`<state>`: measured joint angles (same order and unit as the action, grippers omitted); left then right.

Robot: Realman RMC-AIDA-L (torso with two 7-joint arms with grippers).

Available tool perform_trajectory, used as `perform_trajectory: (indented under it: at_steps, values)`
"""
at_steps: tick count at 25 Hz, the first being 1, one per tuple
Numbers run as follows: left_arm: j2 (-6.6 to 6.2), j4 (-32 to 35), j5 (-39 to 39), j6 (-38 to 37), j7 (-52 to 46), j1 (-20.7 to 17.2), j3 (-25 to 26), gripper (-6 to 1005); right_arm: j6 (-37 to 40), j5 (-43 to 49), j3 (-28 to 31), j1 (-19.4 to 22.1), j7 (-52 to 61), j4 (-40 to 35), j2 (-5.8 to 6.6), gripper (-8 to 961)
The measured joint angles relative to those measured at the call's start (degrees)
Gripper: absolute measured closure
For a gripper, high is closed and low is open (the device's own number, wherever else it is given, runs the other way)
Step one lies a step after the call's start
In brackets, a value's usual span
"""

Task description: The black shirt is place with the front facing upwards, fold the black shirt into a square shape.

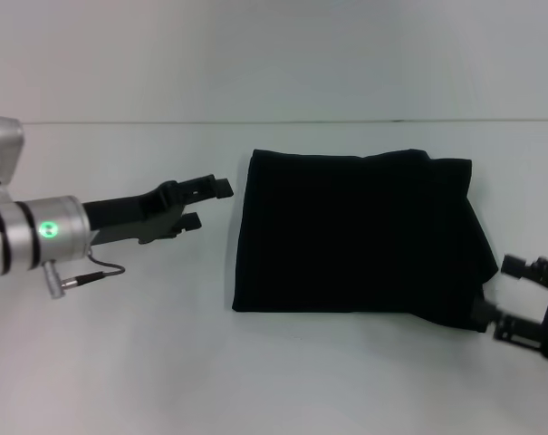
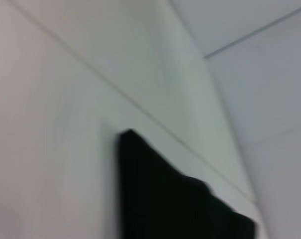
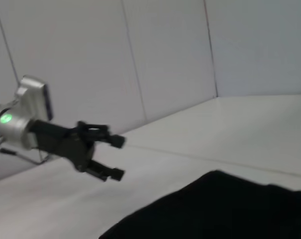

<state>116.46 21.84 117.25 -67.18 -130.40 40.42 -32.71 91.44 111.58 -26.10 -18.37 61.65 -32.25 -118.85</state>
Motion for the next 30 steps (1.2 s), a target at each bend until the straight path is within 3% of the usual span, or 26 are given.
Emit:
perform_trajectory:
  at_steps: [4, 14, 30]
  values:
    - [0.87, -1.78, -0.01, 4.85, -1.15, 2.32, -2.62, 51, -0.23, 0.21, 0.05, 0.83, -2.6, 1.89, -0.47, 54]
    - [3.57, -2.81, -0.01, 16.24, -1.34, 5.35, -7.78, 52, -2.2, 3.3, -0.3, 0.73, -4.11, 2.72, -0.36, 55]
    - [5.72, -4.31, 0.0, 18.81, -1.07, 7.17, -9.57, 52, -2.15, 3.63, -0.01, -0.23, -4.84, 2.81, -0.68, 55]
